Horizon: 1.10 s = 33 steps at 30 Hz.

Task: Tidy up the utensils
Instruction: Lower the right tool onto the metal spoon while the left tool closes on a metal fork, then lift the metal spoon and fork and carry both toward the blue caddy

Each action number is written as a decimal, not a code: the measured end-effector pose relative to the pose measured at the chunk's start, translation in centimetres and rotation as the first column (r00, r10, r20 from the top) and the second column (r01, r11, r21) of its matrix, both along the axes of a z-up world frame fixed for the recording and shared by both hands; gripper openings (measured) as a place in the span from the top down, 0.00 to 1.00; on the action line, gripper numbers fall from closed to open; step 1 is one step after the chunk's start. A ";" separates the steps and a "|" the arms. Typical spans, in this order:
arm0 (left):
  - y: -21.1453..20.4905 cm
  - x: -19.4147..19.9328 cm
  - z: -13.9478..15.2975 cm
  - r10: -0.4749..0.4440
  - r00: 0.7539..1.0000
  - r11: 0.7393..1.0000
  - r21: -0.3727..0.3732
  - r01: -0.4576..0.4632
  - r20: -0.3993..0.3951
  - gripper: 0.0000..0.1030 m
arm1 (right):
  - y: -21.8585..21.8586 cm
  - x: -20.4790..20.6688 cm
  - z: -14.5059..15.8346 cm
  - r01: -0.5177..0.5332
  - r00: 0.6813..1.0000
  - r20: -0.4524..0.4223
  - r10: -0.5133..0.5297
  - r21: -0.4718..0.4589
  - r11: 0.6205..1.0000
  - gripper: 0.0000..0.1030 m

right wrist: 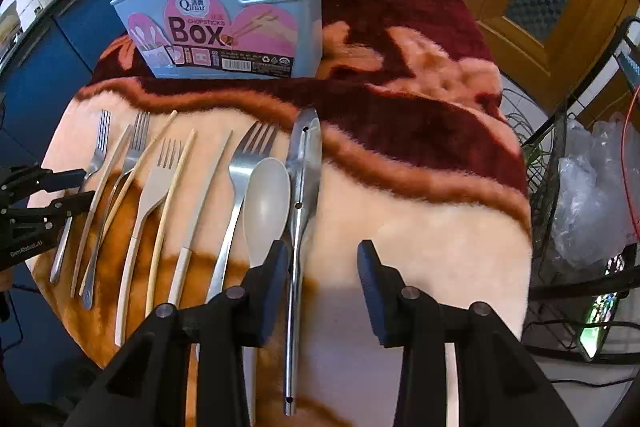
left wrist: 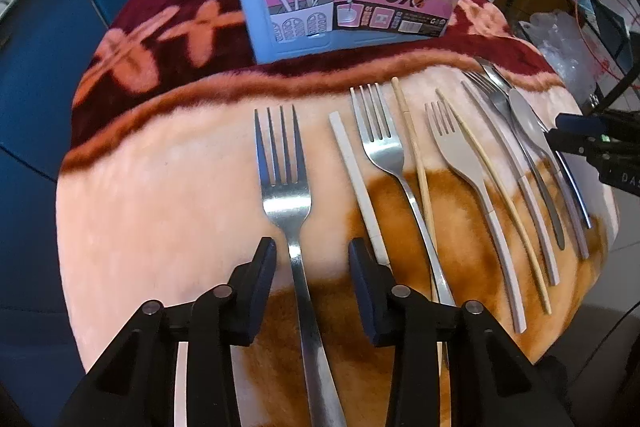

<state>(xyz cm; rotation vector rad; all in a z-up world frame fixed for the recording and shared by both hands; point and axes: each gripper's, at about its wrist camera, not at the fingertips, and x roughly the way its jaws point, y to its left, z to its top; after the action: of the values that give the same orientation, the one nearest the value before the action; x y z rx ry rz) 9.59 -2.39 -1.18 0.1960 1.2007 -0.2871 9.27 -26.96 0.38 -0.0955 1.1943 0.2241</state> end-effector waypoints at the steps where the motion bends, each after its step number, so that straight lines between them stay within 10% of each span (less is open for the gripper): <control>1: 0.0 0.0 0.0 0.002 1.000 1.000 -0.002 -0.002 0.002 0.68 | 0.1 0.1 -0.1 -0.003 1.000 -0.010 0.003 -0.001 1.000 0.63; 11: 0.2 -0.1 0.2 0.033 0.998 0.998 -0.055 -0.030 0.047 0.95 | 2.0 2.3 -1.3 -0.020 0.998 -0.057 0.017 -0.061 0.998 0.66; 19: 2.6 -1.5 0.1 0.077 0.992 0.982 -0.180 -0.057 0.104 0.95 | 1.6 1.8 -1.3 -0.007 1.000 -0.013 0.006 -0.046 0.999 0.82; 27: 0.6 -1.2 -0.2 -0.006 0.999 0.998 -0.062 0.009 0.050 0.94 | 0.5 0.1 0.2 0.060 0.994 0.084 -0.065 0.063 0.996 0.83; 33: 1.2 -0.8 -0.1 0.082 0.996 0.991 -0.110 -0.077 0.041 0.95 | -0.3 -1.1 2.3 0.088 0.976 0.188 -0.114 0.141 0.986 0.83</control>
<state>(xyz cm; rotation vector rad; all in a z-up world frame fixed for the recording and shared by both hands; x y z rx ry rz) 8.84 -1.20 -1.25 0.0592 1.1419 -0.2759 8.15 -27.31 2.70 0.0584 0.9829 0.1985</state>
